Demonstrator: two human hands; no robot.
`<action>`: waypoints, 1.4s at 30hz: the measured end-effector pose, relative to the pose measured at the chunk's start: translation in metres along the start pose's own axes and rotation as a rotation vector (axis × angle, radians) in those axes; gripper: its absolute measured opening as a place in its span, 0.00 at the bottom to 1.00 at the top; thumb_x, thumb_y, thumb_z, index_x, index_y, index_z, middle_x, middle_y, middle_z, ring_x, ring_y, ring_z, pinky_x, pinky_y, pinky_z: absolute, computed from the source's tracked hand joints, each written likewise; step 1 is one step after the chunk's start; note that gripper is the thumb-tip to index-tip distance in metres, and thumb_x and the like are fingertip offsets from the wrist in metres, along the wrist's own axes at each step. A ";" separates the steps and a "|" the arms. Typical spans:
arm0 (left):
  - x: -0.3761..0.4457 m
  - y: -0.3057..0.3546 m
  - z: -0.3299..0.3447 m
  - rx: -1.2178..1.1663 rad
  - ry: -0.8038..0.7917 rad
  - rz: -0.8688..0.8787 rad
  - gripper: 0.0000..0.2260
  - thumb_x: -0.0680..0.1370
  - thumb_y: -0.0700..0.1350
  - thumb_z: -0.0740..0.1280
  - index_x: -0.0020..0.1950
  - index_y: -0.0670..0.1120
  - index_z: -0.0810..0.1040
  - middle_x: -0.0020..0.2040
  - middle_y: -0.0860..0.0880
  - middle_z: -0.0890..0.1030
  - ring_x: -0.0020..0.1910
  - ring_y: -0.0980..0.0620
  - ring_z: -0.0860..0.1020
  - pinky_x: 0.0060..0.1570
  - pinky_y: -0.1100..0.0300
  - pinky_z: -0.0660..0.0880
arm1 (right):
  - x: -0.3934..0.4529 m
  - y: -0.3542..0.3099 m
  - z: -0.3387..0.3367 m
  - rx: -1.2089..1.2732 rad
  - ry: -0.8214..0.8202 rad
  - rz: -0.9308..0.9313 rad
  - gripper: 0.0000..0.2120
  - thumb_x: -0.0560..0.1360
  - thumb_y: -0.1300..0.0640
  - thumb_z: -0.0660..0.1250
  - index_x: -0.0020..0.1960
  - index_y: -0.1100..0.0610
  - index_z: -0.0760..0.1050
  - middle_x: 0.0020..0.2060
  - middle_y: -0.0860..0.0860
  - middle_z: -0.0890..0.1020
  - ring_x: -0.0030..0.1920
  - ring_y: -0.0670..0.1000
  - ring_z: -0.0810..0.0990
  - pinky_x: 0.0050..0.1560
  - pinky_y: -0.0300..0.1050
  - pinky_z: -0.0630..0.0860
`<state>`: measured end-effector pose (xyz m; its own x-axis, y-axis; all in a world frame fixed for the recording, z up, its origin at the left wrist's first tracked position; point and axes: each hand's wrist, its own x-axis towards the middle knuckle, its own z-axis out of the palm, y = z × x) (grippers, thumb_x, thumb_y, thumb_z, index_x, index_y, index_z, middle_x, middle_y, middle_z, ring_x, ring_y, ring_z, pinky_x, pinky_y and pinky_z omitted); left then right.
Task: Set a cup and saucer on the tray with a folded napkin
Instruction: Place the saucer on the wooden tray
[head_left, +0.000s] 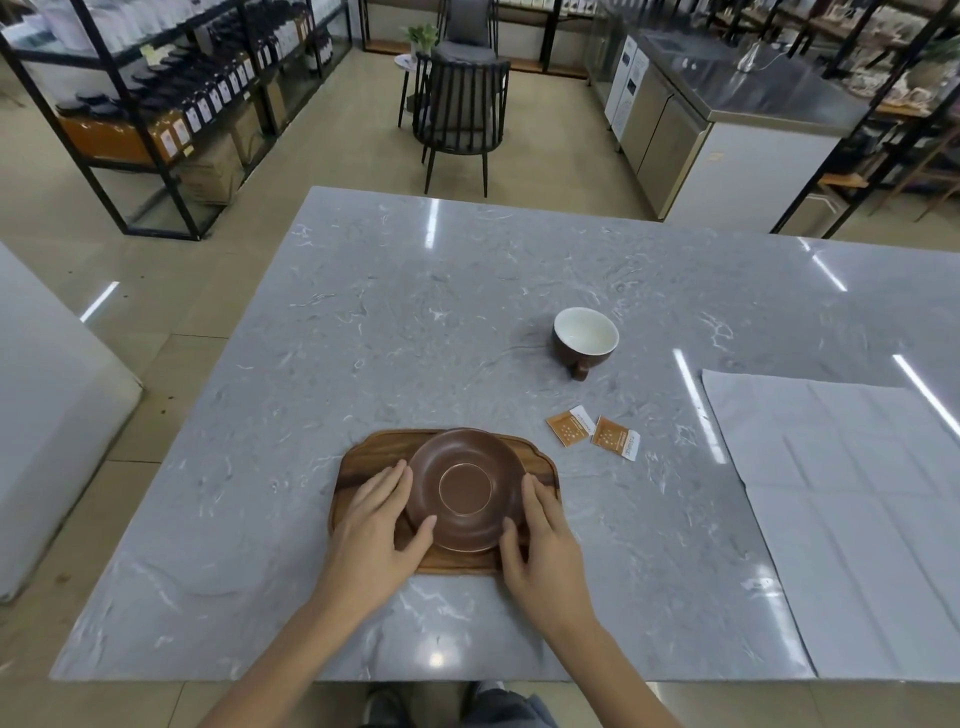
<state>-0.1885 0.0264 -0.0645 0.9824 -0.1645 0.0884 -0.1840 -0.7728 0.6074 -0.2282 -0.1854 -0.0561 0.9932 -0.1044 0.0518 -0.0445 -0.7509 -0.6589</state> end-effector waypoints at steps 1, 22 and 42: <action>-0.001 -0.001 0.001 0.012 0.003 0.012 0.30 0.79 0.54 0.69 0.77 0.42 0.67 0.78 0.49 0.67 0.78 0.55 0.58 0.75 0.59 0.57 | -0.001 0.000 0.002 -0.011 -0.004 0.005 0.28 0.83 0.56 0.63 0.81 0.59 0.60 0.79 0.53 0.66 0.78 0.50 0.65 0.73 0.36 0.62; -0.005 -0.004 0.001 -0.013 -0.013 0.029 0.30 0.80 0.51 0.68 0.78 0.42 0.65 0.77 0.55 0.60 0.79 0.53 0.60 0.76 0.49 0.64 | -0.007 0.003 0.015 -0.030 0.050 0.047 0.27 0.83 0.57 0.64 0.80 0.60 0.62 0.78 0.55 0.68 0.78 0.53 0.67 0.74 0.41 0.66; -0.003 -0.007 0.000 0.009 -0.007 0.045 0.29 0.80 0.54 0.67 0.77 0.43 0.67 0.76 0.55 0.63 0.78 0.53 0.60 0.75 0.51 0.63 | -0.006 -0.002 0.015 0.019 0.080 0.087 0.26 0.82 0.60 0.65 0.78 0.61 0.65 0.76 0.54 0.71 0.75 0.52 0.70 0.72 0.39 0.66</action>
<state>-0.1902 0.0325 -0.0689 0.9728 -0.2039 0.1100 -0.2287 -0.7697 0.5960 -0.2325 -0.1734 -0.0664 0.9739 -0.2209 0.0531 -0.1274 -0.7246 -0.6773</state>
